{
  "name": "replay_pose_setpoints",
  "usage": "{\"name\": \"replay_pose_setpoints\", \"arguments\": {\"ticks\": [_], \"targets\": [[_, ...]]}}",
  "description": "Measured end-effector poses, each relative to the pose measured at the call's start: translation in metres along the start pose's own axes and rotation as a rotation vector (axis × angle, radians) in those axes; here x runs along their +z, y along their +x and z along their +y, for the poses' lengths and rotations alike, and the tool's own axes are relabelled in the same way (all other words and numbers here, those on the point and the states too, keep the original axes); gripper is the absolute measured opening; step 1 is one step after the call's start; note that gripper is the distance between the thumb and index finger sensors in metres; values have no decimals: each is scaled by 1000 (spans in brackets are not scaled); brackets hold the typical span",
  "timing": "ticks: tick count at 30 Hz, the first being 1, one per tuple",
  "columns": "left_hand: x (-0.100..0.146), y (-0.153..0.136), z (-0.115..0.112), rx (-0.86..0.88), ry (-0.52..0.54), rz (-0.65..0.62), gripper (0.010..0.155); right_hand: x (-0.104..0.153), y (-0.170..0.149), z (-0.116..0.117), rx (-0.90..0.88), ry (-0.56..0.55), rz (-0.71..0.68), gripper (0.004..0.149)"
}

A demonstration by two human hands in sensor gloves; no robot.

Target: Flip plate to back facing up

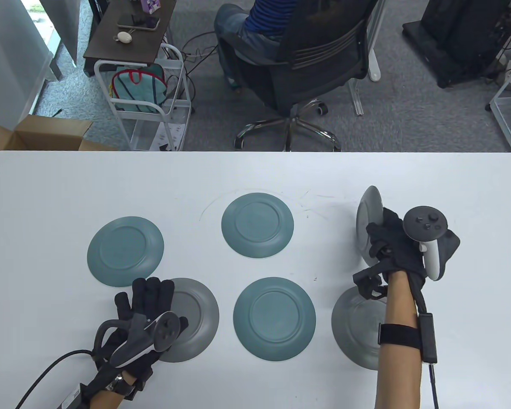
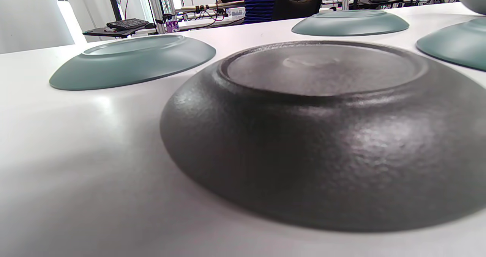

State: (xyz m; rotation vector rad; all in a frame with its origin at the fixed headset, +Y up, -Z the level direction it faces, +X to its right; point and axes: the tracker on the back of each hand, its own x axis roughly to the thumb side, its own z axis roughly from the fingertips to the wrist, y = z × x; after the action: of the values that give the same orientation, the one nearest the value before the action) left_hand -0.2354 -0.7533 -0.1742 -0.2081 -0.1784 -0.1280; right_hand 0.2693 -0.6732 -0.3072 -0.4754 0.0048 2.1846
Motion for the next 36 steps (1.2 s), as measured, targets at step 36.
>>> {"name": "replay_pose_setpoints", "arguments": {"ticks": [36], "targets": [[-1,-1,0,-14,-28,13,87,-37,-88,8,-19,43,392,76]]}}
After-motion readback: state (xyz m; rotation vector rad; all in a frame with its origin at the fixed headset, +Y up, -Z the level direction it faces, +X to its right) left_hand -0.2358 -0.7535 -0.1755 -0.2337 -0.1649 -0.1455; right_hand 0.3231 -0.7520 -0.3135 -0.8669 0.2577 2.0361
